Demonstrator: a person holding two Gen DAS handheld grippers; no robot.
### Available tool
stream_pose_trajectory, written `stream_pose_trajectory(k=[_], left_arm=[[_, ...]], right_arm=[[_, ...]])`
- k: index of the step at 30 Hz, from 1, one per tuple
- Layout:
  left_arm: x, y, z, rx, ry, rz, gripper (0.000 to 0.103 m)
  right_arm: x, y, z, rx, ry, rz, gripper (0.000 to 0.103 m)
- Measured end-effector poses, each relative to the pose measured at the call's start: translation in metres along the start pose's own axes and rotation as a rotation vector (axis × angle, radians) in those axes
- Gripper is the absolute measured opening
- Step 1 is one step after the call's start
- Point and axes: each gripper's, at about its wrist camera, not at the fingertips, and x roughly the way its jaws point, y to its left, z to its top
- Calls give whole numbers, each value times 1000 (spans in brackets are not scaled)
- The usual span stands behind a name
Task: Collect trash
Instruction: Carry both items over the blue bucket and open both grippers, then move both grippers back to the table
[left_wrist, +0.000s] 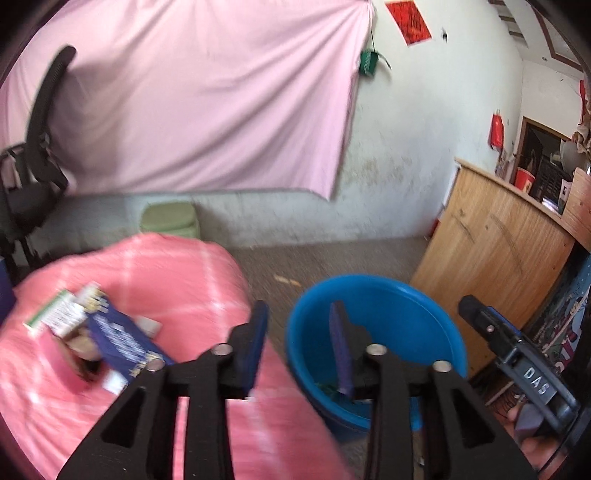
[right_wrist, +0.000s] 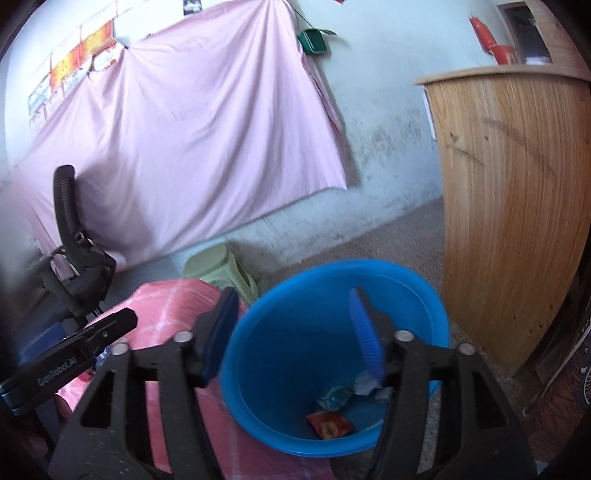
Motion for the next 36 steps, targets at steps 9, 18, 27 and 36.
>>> stream_pose_trajectory(k=[9,18,27,36], left_arm=[[-70,59,-3,-36,-209,160,94],[-132,107,-23,-46,-340,295,101],[-176,156,-49,-57,-423,406,101],[-176,193,-69,-86,-397,445,101]], right_arm=[[-18,47,7,-46,-109,104,103],[-45,121,0,-181,-225,257,103],[-46,183,-21,-347,-254,331,103],[-24,216,-38,-438,-187,334,103]])
